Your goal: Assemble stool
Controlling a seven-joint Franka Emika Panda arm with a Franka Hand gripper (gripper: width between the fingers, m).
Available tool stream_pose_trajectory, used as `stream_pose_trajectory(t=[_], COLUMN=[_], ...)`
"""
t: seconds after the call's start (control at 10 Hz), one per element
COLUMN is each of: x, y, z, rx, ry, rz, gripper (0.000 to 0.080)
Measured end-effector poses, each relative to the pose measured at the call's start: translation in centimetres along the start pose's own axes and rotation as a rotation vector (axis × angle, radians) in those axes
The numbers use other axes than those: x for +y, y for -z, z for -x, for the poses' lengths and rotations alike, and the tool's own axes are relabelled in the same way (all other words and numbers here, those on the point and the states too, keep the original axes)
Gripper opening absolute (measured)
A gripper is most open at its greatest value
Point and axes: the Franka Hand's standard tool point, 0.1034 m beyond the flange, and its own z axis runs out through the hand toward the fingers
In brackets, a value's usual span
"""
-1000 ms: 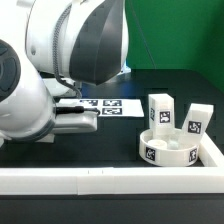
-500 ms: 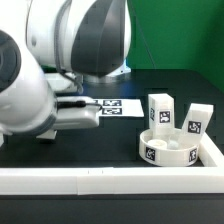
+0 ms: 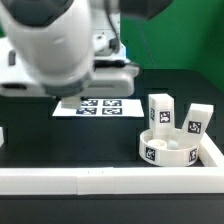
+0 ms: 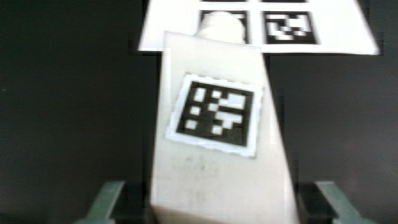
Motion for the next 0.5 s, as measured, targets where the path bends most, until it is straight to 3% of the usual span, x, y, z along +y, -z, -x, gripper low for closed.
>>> stream_pose_trajectory(t=[0.1,0.3,0.5], x=[-0.5,-0.2,-0.4], y=[0.8,0.8,2.9], z=[-0.1,-0.9,-2.4], rx=[0.033,0.063,0.340], ry=[0.010,0.008,0.014], rz=[0.012,0.012,0.024], gripper=[0.0324,0.0324,0.0324])
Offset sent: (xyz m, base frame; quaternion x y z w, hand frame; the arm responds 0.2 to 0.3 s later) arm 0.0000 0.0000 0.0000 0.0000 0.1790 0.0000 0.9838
